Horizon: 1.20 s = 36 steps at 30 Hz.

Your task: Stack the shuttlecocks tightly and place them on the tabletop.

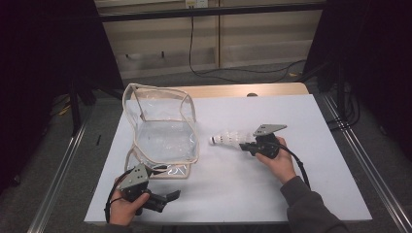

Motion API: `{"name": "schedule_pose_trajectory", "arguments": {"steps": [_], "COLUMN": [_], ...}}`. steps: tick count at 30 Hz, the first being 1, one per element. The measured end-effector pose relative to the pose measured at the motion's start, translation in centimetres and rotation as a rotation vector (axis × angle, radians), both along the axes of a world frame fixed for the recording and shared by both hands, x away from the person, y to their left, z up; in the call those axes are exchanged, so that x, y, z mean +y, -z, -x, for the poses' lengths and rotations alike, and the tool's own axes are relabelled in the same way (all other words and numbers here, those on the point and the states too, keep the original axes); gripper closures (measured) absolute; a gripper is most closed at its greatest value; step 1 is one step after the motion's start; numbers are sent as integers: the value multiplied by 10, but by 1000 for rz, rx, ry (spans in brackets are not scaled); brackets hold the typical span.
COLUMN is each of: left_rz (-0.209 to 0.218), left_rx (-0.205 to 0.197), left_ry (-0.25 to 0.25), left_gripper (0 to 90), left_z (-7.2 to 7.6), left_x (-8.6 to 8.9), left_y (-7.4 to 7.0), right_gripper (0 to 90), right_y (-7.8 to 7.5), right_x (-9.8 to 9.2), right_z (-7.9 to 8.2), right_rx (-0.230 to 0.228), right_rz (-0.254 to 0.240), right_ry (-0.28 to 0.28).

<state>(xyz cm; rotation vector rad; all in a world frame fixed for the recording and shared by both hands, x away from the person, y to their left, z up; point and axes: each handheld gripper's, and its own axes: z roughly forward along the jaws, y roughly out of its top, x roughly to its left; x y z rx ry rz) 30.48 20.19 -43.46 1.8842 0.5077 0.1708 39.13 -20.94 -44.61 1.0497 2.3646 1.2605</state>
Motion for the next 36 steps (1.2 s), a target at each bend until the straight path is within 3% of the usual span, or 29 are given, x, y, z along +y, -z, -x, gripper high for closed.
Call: {"name": "schedule_pose_trajectory", "arguments": {"steps": [3, 10, 36], "left_rz": [-2, 1, 0], "left_rx": [1, 1, -1], "left_ry": [1, -2, -2], "left_gripper": [21, 21, 21], "left_z": [0, 0, -1], "left_x": [0, 0, 0], "left_y": [0, 0, 0], "right_gripper": [900, 900, 898], "right_y": [0, 0, 2], "right_x": [0, 3, 9], "right_z": [0, 0, -4], "right_rx": [3, -12, -15], "right_rz": [-22, -20, -21], "right_ry": [-13, -33, -34]}}
